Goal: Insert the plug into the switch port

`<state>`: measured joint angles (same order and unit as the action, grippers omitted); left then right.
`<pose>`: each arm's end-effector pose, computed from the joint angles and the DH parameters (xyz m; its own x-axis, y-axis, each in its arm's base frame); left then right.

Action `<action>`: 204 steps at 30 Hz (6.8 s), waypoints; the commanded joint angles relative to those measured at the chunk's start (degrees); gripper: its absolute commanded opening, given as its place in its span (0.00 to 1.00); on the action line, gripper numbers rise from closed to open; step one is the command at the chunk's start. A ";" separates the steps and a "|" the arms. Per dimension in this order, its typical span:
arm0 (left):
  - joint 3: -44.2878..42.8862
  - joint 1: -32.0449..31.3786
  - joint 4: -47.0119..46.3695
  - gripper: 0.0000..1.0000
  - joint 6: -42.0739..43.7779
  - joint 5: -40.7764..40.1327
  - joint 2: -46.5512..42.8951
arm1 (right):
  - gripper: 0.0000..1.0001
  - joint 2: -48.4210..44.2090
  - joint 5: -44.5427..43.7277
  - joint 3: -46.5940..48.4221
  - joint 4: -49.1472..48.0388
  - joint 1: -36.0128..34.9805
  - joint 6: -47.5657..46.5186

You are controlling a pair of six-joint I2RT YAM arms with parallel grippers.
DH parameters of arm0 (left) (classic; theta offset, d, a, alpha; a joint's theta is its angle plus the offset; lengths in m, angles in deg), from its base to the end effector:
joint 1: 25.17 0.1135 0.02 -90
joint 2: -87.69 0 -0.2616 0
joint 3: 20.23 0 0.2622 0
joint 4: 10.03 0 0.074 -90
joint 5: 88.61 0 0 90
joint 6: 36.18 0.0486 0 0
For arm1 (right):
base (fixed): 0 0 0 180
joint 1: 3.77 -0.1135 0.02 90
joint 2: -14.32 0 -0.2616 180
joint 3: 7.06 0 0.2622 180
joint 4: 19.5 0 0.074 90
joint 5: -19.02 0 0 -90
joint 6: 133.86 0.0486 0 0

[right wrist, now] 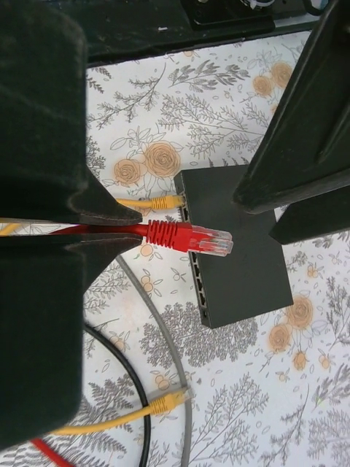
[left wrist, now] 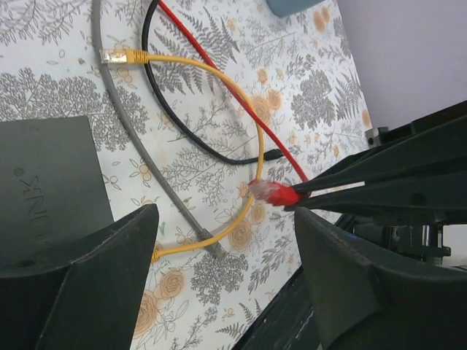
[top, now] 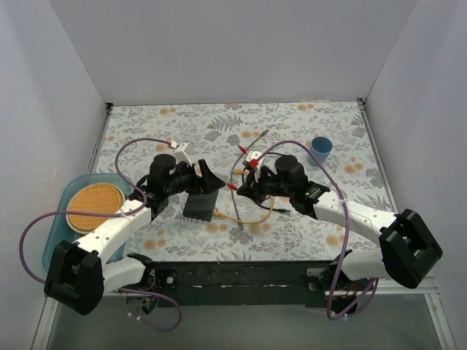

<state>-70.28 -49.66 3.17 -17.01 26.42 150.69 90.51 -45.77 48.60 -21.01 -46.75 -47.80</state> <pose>0.2306 -0.1276 0.2358 -0.8129 -0.5701 -0.1186 -0.1420 0.3916 -0.9091 0.2161 0.2296 0.2371 -0.1752 -0.2483 -0.9527 -0.9256 0.3712 0.0735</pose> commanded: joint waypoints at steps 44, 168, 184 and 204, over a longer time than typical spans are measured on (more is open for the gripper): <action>-8.27 -4.42 -7.26 0.07 -10.12 7.13 13.20 | 0.01 -10.18 -25.83 -3.32 -0.29 -10.63 -4.76; -0.71 -3.37 11.81 0.98 -0.01 -36.99 6.52 | 0.01 14.69 -14.76 6.96 3.58 -9.05 -2.91; 2.80 1.02 7.24 0.98 0.43 -32.33 10.91 | 0.01 23.74 -8.78 12.76 6.66 -9.05 -3.35; 2.80 1.29 5.48 0.98 1.66 -27.41 14.17 | 0.01 29.19 -10.27 17.33 12.28 -9.14 -4.05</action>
<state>-67.63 -48.65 9.64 -16.29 -1.71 165.32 118.53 -55.80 63.23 -10.41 -55.86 -51.21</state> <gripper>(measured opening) 0.981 0.057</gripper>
